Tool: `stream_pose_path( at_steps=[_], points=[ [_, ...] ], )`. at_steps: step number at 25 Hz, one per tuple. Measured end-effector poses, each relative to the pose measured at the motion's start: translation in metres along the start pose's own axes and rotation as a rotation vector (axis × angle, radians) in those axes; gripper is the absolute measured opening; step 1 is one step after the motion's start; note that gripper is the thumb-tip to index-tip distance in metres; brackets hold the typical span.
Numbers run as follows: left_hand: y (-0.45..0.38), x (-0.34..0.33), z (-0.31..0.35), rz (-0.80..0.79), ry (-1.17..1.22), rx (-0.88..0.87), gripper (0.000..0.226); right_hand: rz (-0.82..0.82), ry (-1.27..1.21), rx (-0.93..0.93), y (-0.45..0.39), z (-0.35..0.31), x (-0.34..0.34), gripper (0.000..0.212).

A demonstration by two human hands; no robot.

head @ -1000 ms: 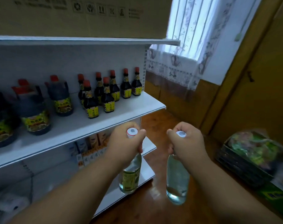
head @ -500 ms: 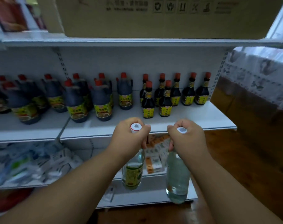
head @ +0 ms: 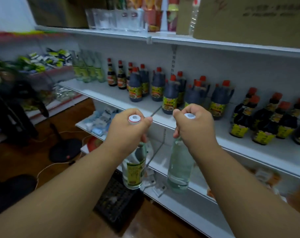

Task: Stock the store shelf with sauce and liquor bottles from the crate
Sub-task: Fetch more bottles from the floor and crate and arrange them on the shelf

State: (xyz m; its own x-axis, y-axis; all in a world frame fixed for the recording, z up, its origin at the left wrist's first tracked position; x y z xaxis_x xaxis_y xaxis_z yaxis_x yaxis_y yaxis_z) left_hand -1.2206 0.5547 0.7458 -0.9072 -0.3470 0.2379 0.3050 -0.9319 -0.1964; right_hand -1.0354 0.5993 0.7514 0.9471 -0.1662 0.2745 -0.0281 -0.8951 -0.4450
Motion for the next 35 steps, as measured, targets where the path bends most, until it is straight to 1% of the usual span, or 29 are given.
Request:
stream_pose_path(
  at_steps=[4, 6, 8, 10, 13, 15, 18, 20, 23, 25, 27, 30, 33, 35],
  points=[
    [-0.007, 0.109, -0.027, 0.110, -0.012, -0.010, 0.030, -0.117, -0.038, 0.021, -0.005, -0.039, -0.109, 0.030],
    [-0.019, 0.171, -0.051, 0.166, -0.047, 0.020, 0.031, -0.158, -0.041, 0.007, -0.006, -0.051, -0.177, 0.022],
    [-0.034, 0.224, -0.070, 0.173, -0.094, 0.056, 0.030, -0.194, -0.085, -0.050, -0.001, -0.059, -0.240, 0.007],
    [-0.053, 0.282, -0.087, 0.176, -0.159, 0.064, 0.029, -0.252, -0.105, -0.062, 0.003, -0.070, -0.315, 0.009],
    [-0.089, 0.347, -0.107, 0.159, -0.254, 0.090, 0.031, -0.225, -0.075, 0.041, -0.007, -0.095, -0.396, 0.011],
    [-0.117, 0.379, -0.120, 0.148, -0.274, 0.116, 0.032, -0.210, -0.064, 0.107, -0.019, -0.109, -0.432, 0.013],
    [-0.168, 0.409, -0.146, 0.129, -0.235, 0.161, 0.033, -0.183, -0.051, 0.211, -0.046, -0.120, -0.473, 0.016],
    [-0.205, 0.421, -0.163, 0.117, -0.198, 0.189, 0.033, -0.154, -0.059, 0.234, -0.071, -0.109, -0.501, 0.014],
    [-0.260, 0.432, -0.190, 0.130, -0.143, 0.200, 0.033, -0.153, -0.070, 0.207, -0.110, -0.081, -0.550, 0.011],
    [-0.291, 0.437, -0.200, 0.144, -0.111, 0.199, 0.034, -0.118, -0.074, 0.161, -0.135, -0.071, -0.574, 0.012],
    [-0.323, 0.446, -0.204, 0.195, -0.124, 0.191, 0.037, -0.086, -0.080, 0.126, -0.162, -0.067, -0.596, 0.012],
    [-0.371, 0.460, -0.201, 0.258, -0.079, 0.100, 0.044, -0.038, -0.073, 0.110, -0.203, -0.070, -0.617, 0.012],
    [-0.424, 0.461, -0.203, 0.221, 0.061, -0.020, 0.046, 0.039, -0.063, 0.087, -0.240, -0.060, -0.637, 0.012],
    [-0.470, 0.459, -0.211, 0.174, 0.140, -0.051, 0.043, 0.079, -0.032, 0.051, -0.267, -0.050, -0.658, 0.013]
  ],
)
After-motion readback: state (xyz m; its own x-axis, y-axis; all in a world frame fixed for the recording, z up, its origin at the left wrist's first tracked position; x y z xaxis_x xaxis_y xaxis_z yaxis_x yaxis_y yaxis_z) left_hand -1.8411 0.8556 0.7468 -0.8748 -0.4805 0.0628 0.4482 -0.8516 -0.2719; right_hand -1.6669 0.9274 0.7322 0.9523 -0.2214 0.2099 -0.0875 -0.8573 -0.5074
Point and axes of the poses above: each hand's wrist, its own y-axis away from the middle knuckle, its own x-axis out of the back of the hand, z = x × y, the point moved 5 cm from there along -y, towards the middle knuckle, and after that the axes turned 9 degrees about x, right-handed, at the moved point
